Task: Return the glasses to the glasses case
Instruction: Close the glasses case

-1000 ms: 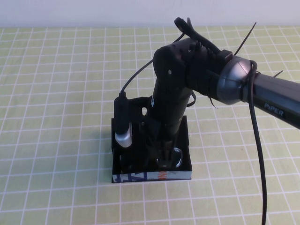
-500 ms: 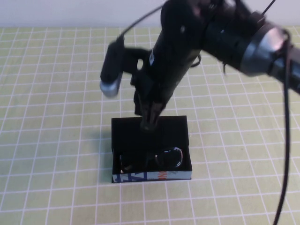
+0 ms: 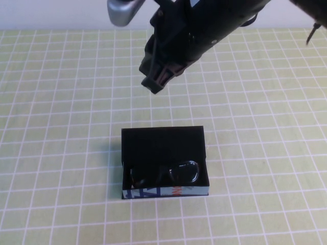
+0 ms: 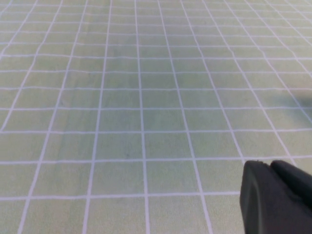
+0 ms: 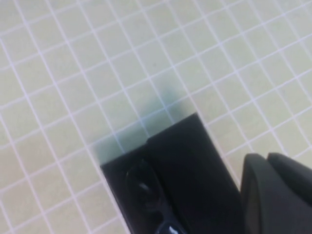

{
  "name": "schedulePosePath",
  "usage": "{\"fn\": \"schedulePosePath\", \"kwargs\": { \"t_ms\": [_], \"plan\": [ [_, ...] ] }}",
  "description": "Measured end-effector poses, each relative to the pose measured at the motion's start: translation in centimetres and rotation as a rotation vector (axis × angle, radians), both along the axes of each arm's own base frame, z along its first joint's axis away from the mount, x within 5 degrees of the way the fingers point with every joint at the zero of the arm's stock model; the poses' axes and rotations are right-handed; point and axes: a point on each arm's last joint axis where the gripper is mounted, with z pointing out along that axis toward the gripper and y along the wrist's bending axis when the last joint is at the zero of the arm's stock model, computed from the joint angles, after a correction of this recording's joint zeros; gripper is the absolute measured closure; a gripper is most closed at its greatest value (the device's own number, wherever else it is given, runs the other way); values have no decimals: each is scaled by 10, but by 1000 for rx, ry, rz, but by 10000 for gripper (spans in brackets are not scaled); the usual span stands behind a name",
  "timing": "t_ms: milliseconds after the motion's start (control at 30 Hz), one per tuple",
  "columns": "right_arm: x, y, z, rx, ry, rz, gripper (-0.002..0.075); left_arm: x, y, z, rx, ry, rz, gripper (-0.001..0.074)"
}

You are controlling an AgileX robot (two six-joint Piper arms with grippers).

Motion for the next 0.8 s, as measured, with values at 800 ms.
{"fn": "schedulePosePath", "kwargs": {
  "t_ms": [800],
  "plan": [
    [-65, -110, 6, 556, -165, -300, 741, -1, 10, 55, -717, -542, 99, 739]
  ]
}}
